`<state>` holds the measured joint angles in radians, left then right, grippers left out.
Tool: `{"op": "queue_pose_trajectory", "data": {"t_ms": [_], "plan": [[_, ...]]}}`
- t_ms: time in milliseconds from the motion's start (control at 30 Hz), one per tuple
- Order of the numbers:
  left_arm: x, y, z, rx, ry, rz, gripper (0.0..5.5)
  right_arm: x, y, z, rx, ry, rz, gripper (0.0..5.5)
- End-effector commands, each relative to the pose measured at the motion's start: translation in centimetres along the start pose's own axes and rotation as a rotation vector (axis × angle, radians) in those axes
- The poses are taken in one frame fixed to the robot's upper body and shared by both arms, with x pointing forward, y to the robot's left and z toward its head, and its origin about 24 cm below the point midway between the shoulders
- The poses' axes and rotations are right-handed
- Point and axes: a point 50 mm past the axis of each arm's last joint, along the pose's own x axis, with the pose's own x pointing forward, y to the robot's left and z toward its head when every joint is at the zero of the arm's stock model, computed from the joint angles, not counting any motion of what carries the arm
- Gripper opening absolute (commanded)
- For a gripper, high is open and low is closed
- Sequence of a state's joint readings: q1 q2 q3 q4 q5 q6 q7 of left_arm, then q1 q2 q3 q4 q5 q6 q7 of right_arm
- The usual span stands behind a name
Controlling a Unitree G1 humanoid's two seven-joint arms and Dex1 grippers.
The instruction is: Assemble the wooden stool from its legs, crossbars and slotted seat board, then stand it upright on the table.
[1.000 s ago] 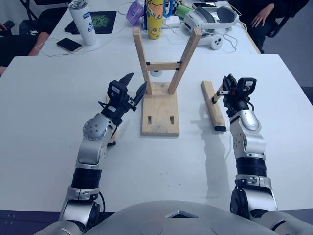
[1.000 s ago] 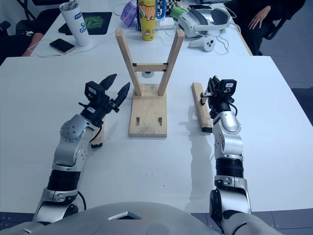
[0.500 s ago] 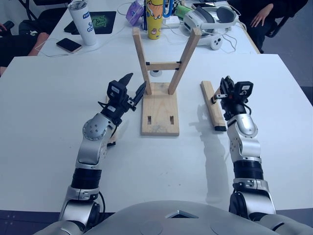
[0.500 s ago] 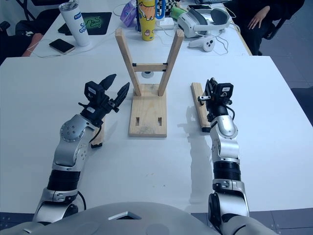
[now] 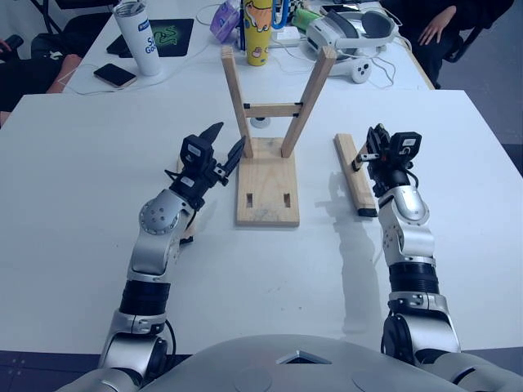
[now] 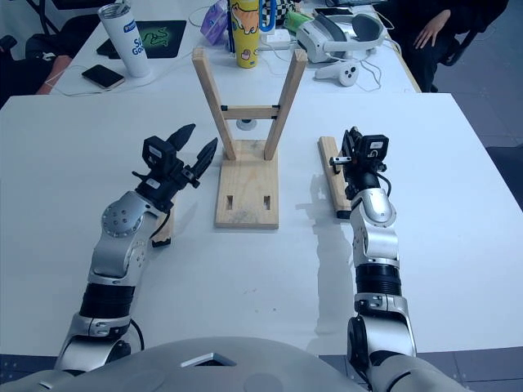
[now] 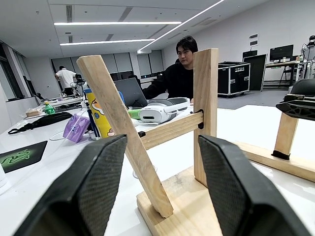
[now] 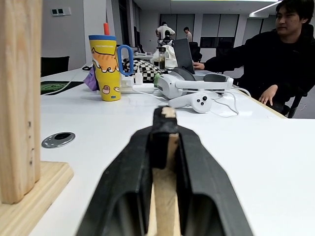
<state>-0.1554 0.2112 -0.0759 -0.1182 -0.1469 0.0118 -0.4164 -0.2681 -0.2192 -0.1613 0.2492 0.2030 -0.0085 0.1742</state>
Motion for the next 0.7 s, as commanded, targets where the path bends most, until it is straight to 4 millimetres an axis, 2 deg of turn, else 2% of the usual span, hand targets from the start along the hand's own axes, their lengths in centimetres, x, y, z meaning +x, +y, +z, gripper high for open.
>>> {"op": "queue_pose_trajectory", "data": {"t_ms": [33, 267, 333, 467, 600, 700], "plan": [[0.1, -0.2, -0.2, 0.001, 0.014, -0.006, 2.65, -0.8, 0.1, -2.3, 0.022, 0.141, -0.012, 0.92], [0.0, -0.4, -0.2, -0.004, 0.013, -0.007, 2.65, 0.2, 0.3, 1.6, 0.016, 0.026, 0.006, 1.99], [-0.2, -0.5, -0.3, -0.006, 0.017, -0.004, 2.65, 0.4, 0.3, 3.1, 0.009, -0.013, 0.007, 1.99], [-0.5, -0.9, -0.6, -0.002, 0.025, -0.005, 2.65, 0.6, 0.7, 7.8, 0.01, -0.134, 0.031, 1.99], [-0.6, -1.2, -0.7, -0.01, 0.025, 0.011, 2.65, 1.7, 0.1, 12.5, -0.056, -0.247, 0.005, 1.99], [-0.5, -1.7, -0.8, -0.016, 0.021, 0.015, 2.65, 2.4, 0.0, 14.8, -0.031, -0.311, 0.02, 1.76]]}}
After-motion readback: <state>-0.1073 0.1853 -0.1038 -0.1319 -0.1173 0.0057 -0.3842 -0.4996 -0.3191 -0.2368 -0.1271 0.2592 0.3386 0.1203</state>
